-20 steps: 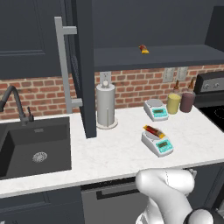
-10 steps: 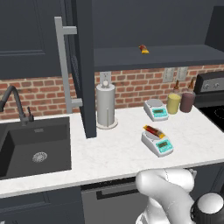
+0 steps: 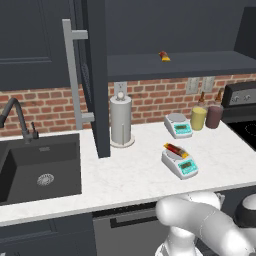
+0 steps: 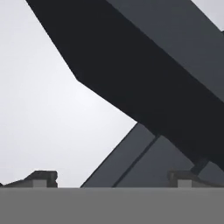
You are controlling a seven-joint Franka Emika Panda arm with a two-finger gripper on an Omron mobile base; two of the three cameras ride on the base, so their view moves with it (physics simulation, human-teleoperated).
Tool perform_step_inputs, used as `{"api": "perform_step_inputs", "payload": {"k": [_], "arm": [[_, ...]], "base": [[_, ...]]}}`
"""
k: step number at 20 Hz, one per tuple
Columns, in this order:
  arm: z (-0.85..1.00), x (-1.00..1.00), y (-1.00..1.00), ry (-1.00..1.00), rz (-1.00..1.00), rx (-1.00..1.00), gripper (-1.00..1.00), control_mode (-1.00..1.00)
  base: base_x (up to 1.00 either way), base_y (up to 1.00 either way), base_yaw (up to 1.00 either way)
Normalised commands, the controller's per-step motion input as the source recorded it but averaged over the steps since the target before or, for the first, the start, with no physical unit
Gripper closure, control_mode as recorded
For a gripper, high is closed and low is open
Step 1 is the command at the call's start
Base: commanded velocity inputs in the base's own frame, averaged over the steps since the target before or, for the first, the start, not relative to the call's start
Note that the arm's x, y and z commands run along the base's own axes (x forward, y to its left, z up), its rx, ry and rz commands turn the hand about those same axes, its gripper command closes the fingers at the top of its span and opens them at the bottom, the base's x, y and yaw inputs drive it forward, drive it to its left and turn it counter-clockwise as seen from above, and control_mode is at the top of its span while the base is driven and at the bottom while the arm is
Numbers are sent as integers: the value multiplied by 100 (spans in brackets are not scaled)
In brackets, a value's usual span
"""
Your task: Pick the bar and place it on the digital scale for weighing, and close the cabinet.
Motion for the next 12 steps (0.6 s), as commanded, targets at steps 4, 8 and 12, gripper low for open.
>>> {"api": "perform_step_inputs", "payload": {"k": [4, 8, 12], "arm": [[-35, 0, -29, 0, 0, -23, -100, -100], [-10, 11, -39, 0, 0, -10, -100, -100], [-19, 8, -26, 0, 0, -9, -100, -100]], "base": [[0, 0, 0], [0, 0, 0], [0, 0, 0]]}}
